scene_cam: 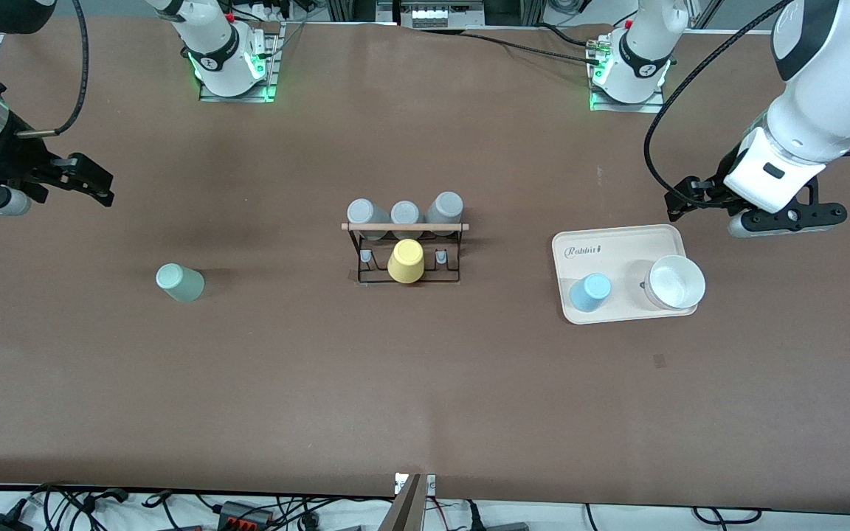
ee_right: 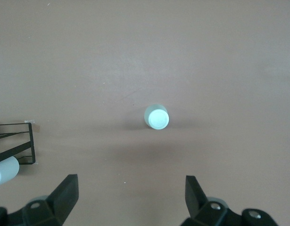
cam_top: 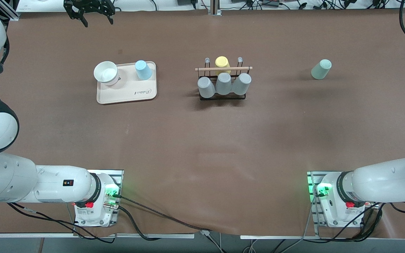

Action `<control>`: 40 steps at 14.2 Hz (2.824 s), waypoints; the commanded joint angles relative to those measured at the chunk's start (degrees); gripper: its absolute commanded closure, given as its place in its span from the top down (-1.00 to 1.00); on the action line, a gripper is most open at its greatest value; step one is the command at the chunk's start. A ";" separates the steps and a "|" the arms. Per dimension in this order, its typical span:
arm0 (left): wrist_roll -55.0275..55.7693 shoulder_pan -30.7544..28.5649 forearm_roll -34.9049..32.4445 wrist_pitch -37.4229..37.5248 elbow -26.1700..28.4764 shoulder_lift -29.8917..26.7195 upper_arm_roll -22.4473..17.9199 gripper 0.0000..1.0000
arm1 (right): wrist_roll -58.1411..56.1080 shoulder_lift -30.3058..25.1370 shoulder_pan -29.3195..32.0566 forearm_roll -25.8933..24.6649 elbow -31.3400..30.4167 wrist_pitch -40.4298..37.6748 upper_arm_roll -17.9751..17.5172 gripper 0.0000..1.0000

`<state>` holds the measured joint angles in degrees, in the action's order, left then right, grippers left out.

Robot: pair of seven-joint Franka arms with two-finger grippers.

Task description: Hang scattered cups on rack with three cups

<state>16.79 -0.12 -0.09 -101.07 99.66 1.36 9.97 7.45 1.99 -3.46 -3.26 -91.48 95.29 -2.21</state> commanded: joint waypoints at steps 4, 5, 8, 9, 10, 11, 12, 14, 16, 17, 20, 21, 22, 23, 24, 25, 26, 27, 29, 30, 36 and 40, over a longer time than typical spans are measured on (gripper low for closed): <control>-0.35 -0.49 0.89 -0.71 1.15 -1.27 0.40 1.00 | -0.42 0.99 -0.23 -0.78 1.66 -0.72 0.01 1.00; -0.35 -0.32 0.89 -0.71 1.15 -1.27 0.40 1.00 | -0.42 0.99 -0.23 -0.87 1.66 -0.72 0.10 1.00; -0.52 0.55 0.10 -0.80 1.15 -1.01 0.49 1.00 | -0.60 0.99 -0.23 -0.87 1.66 -0.72 0.01 1.00; -0.70 0.82 0.09 -0.80 0.97 -0.14 0.49 1.00 | -0.51 0.99 -0.23 -0.87 1.66 -0.72 0.10 1.00; -0.88 0.91 0.36 -0.80 0.27 1.35 0.49 1.00 | -0.42 0.99 -0.23 -0.78 1.66 -0.72 0.01 1.00; -1.58 1.09 0.62 -0.80 -1.13 4.24 0.49 1.00 | -0.33 0.99 -0.23 -0.87 1.66 -0.72 0.10 1.00; -1.76 1.26 0.71 -1.06 -2.62 7.31 0.49 1.00 | -0.33 0.99 -0.23 -0.87 1.66 -0.72 0.10 1.00; -1.67 3.80 0.19 -4.90 -5.26 13.12 0.40 1.00 | -0.42 0.99 -0.23 -0.78 1.66 -0.72 0.01 1.00; -1.58 4.25 0.01 -8.87 -5.01 18.04 0.40 1.00 | -0.51 0.99 -0.23 -0.78 1.66 -0.72 0.10 1.00; -1.58 4.25 -0.08 -11.06 -4.75 20.24 0.40 1.00 | -0.51 0.99 -0.23 -0.78 1.66 -0.72 0.01 1.00; -1.59 4.34 -0.17 -15.38 -4.22 25.34 0.31 1.00 | -0.60 1.08 -0.23 -0.78 1.66 -0.72 0.10 1.00; -1.58 4.34 -0.52 -16.96 -4.22 27.01 0.31 1.00 | -0.60 1.08 -0.23 -0.78 1.66 -0.72 0.10 1.00; -1.58 4.60 -1.04 -18.10 -4.22 28.34 0.31 1.00 | -0.51 1.08 -0.23 -0.78 1.66 -0.72 0.10 1.00; -1.58 5.30 -1.48 -18.72 -3.95 29.48 0.31 1.00 | -0.51 1.08 -0.23 -0.78 1.66 -0.72 0.10 1.00; -1.58 5.48 -2.71 -19.34 -3.52 29.67 0.31 1.00 | -0.51 1.08 -0.23 -0.78 1.66 -0.72 0.10 1.00; -1.50 5.66 -3.85 -19.95 -2.82 29.93 0.31 1.00 | -0.42 1.08 -0.23 -0.78 1.66 -0.72 0.10 1.00; -1.24 5.74 -3.95 -21.09 -1.94 30.11 0.40 1.00 | -0.25 1.00 -0.23 -0.78 1.66 -0.72 0.10 1.00; -1.23 6.18 -3.95 -22.84 -0.45 30.11 0.32 1.00 | -0.24 0.99 -0.23 -0.78 1.66 -0.72 0.10 1.00; -1.23 6.19 -5.43 -26.19 1.75 30.11 0.23 1.00 | -0.16 0.99 -0.23 -0.78 1.66 -0.72 0.01 1.00; -1.23 5.75 -6.31 -27.24 2.54 30.02 0.23 1.00 | -0.07 0.99 -0.23 -0.87 1.66 -0.72 0.10 1.00; -1.32 5.75 -6.50 -28.22 4.65 29.93 0.05 1.00 | -0.24 0.99 -0.32 -0.87 1.66 -0.72 0.10 1.00; -1.41 5.40 -6.41 -32.53 8.00 29.23 -0.04 1.00 | -0.25 0.99 -0.23 -0.87 1.66 -0.72 0.01 1.00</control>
<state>16.15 5.78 -5.57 -131.92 105.40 32.15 10.06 7.45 2.47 -3.50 -3.36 -91.29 95.29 -2.18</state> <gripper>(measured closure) 0.000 0.000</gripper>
